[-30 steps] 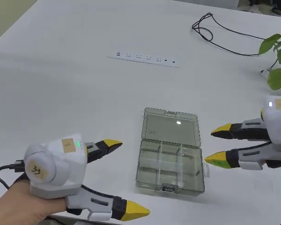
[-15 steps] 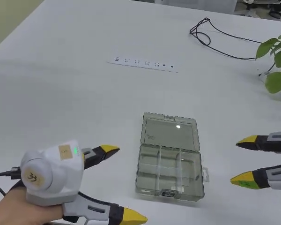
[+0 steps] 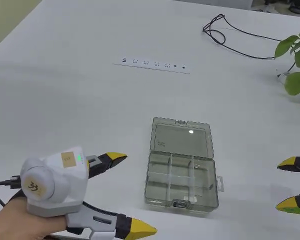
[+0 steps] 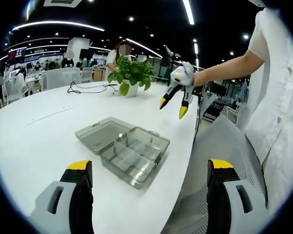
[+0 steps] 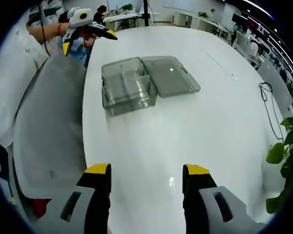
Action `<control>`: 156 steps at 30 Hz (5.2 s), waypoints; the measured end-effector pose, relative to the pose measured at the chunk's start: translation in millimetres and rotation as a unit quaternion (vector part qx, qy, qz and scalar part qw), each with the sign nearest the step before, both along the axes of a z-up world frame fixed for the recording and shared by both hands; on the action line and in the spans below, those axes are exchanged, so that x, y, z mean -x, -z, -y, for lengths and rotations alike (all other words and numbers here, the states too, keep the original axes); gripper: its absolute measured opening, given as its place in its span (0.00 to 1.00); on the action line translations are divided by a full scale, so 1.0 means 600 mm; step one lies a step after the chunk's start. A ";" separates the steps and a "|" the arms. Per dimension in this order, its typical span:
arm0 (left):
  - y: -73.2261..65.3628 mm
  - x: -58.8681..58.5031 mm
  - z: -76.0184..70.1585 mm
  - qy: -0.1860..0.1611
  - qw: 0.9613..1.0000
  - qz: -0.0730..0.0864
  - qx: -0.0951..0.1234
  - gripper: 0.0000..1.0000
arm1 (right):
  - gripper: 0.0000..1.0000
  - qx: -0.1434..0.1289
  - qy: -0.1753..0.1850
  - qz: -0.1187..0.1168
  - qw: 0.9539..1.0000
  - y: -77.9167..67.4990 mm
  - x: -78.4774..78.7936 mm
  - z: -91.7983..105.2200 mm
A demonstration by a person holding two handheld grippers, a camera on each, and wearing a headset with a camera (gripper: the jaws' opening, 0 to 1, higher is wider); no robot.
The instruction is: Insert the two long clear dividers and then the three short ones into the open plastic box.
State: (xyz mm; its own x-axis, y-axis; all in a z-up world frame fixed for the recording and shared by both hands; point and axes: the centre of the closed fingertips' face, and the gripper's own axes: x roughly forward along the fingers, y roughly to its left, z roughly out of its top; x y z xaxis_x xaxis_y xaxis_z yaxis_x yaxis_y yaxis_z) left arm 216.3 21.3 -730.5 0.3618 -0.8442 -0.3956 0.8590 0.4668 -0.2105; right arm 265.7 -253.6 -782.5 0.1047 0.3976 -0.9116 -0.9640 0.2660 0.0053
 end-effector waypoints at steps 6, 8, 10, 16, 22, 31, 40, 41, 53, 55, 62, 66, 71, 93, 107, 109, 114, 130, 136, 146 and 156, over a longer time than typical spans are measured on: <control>0.002 0.000 -0.002 -0.003 1.000 -0.002 0.000 1.00 | 0.58 0.044 -0.018 -0.011 0.999 0.038 -0.001 0.036; 0.003 -0.001 -0.004 -0.004 1.000 -0.004 -0.002 1.00 | 0.56 0.057 -0.022 -0.012 0.998 0.051 -0.004 0.047; 0.003 0.000 -0.004 -0.005 1.000 -0.003 -0.002 1.00 | 0.55 0.067 -0.024 -0.013 0.997 0.063 -0.006 0.057; 0.005 -0.001 -0.006 -0.008 1.000 -0.006 -0.002 1.00 | 0.50 0.085 -0.032 -0.010 0.996 0.084 -0.013 0.070; 0.008 -0.002 -0.007 -0.011 1.000 -0.009 -0.002 0.99 | 0.47 0.098 -0.047 -0.009 0.994 0.095 -0.015 0.074; 0.008 -0.005 -0.012 -0.014 1.000 -0.010 -0.002 0.99 | 0.44 0.106 -0.053 -0.010 0.993 0.105 -0.014 0.078; 0.010 -0.003 -0.012 -0.013 1.000 -0.010 -0.002 0.99 | 0.39 0.105 -0.048 -0.016 0.993 0.106 -0.012 0.080; 0.010 -0.003 -0.012 -0.013 1.000 -0.010 -0.002 0.99 | 0.35 0.105 -0.047 -0.016 0.993 0.105 -0.012 0.080; 0.005 -0.003 -0.016 -0.012 1.000 -0.004 -0.003 0.99 | 0.33 0.119 -0.052 -0.005 0.992 0.104 -0.011 0.078; 0.004 -0.003 -0.017 -0.012 1.000 -0.003 -0.004 0.99 | 0.33 0.116 -0.049 0.000 0.992 0.099 -0.011 0.074; -0.003 -0.004 -0.018 -0.013 1.000 -0.001 -0.003 0.98 | 0.32 0.089 -0.023 0.035 0.995 0.058 -0.021 0.050; -0.008 -0.006 -0.016 -0.013 1.000 0.001 -0.001 0.98 | 0.32 0.075 -0.012 0.054 0.996 0.031 -0.027 0.035; -0.017 -0.011 -0.013 -0.013 1.000 0.005 -0.001 0.96 | 0.32 0.038 0.005 0.084 0.996 -0.006 -0.035 0.000; -0.111 -0.040 0.064 -0.040 0.995 -0.037 0.081 0.86 | 0.32 -0.034 -0.046 0.199 0.978 -0.183 0.008 -0.198; -0.136 -0.029 0.135 -0.050 0.975 -0.151 0.153 0.61 | 0.32 -0.001 -0.094 0.227 0.969 -0.202 0.056 -0.260; -0.134 -0.028 0.142 -0.052 0.973 -0.162 0.158 0.55 | 0.32 0.000 -0.099 0.227 0.969 -0.203 0.060 -0.266; -0.132 -0.020 0.159 -0.049 0.965 -0.196 0.168 0.41 | 0.32 -0.001 -0.110 0.230 0.967 -0.212 0.071 -0.284; -0.130 -0.006 0.175 -0.041 0.954 -0.233 0.186 0.08 | 0.32 0.011 -0.131 0.239 0.962 -0.225 0.082 -0.302; -0.132 -0.002 0.179 -0.035 0.954 -0.233 0.188 0.00 | 0.32 0.015 -0.135 0.239 0.961 -0.224 0.082 -0.301; -0.132 -0.002 0.181 -0.043 0.949 -0.243 0.198 0.00 | 0.33 0.020 -0.138 0.243 0.960 -0.223 0.082 -0.299; -0.128 -0.005 0.170 -0.029 0.963 -0.200 0.177 0.00 | 0.33 -0.037 -0.110 0.222 0.968 -0.252 0.074 -0.304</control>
